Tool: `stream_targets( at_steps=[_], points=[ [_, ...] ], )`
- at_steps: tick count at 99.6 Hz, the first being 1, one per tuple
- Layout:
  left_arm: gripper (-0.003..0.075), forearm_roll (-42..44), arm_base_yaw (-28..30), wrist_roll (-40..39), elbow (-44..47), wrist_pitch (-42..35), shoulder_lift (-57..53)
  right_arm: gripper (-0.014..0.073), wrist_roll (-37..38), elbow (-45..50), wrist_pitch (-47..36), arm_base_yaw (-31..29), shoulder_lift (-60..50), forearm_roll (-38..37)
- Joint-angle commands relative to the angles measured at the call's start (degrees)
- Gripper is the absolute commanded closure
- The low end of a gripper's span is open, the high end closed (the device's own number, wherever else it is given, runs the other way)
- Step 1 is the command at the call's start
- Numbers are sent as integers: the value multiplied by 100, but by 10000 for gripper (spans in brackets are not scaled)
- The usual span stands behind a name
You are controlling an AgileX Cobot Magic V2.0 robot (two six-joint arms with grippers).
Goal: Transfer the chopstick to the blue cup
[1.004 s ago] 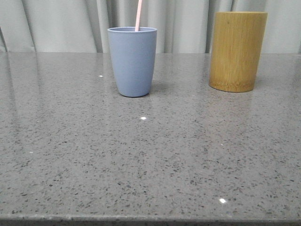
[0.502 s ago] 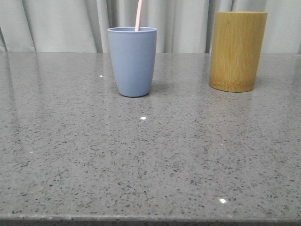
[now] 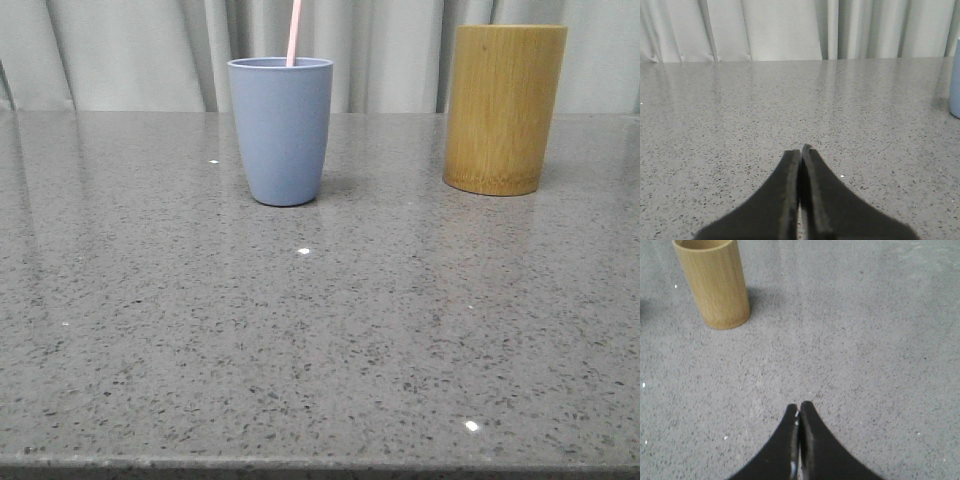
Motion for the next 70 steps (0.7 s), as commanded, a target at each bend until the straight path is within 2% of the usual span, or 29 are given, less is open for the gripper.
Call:
stream_targets(
  at_steps=[1,14,31,39,54,70],
  points=[
    [739,9,12,-61,53,-504,-200,661,-111,-82,-711,-211,-74,-256],
    [739,9,12,-61,53,-504,-200,661,-869,207,-1690,-735,-403,136],
    [739,9,12,-61,53,-504,-200,661,-2863,1020,-2645,-1390,-878,1562],
    [739,9,12,-61,53,-504,-200,661,-3480,1481,-3032,-1619,-1158,2140],
    [739,9,12,-61,53,-504,-200,661,-3556,2345,-3547,-1880,-1752,2400],
    [739,9,12,-61,53,-504,-200,661,-3300,3132,-4315,-1901,-1745,2369]
  ],
)
